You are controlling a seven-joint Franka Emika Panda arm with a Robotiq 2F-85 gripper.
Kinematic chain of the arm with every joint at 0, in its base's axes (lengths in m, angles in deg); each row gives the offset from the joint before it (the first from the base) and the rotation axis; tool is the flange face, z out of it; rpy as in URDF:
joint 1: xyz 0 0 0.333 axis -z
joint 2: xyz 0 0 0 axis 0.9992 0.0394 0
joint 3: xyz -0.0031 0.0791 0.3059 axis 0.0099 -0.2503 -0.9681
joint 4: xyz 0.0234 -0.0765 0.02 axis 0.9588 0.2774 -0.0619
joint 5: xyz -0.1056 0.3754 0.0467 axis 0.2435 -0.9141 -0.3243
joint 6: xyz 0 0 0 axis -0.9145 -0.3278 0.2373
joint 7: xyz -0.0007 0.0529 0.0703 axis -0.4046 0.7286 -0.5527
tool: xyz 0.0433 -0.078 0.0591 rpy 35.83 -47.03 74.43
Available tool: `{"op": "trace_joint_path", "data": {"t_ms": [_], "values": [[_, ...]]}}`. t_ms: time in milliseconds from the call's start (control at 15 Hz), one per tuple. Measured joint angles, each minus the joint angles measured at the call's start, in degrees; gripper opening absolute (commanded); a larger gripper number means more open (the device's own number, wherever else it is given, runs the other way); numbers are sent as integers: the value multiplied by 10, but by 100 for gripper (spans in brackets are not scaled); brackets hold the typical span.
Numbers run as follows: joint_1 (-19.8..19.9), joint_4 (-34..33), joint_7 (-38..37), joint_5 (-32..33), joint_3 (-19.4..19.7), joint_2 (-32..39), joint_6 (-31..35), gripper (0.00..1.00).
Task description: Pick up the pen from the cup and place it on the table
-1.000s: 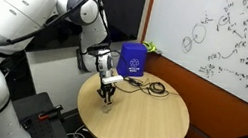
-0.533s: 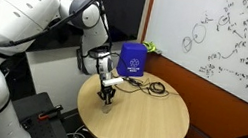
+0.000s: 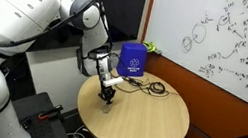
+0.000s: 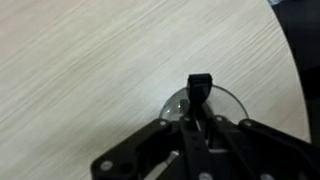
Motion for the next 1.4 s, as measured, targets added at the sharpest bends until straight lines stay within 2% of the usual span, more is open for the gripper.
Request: {"op": "trace_joint_path", "data": {"t_ms": [267,600,800,1000,1200,1400], "values": [[-2,9,27,9,-9,-21,-34,3],[15,47,53,-1,-19,-97,-56,3],[69,74,101,-64,-37,-148,-30,3],[112,87,106,-134,-32,-177,-14,3],[129,89,81,-179,-14,-169,18,3],[137,86,35,-219,-9,-132,79,3]]}}
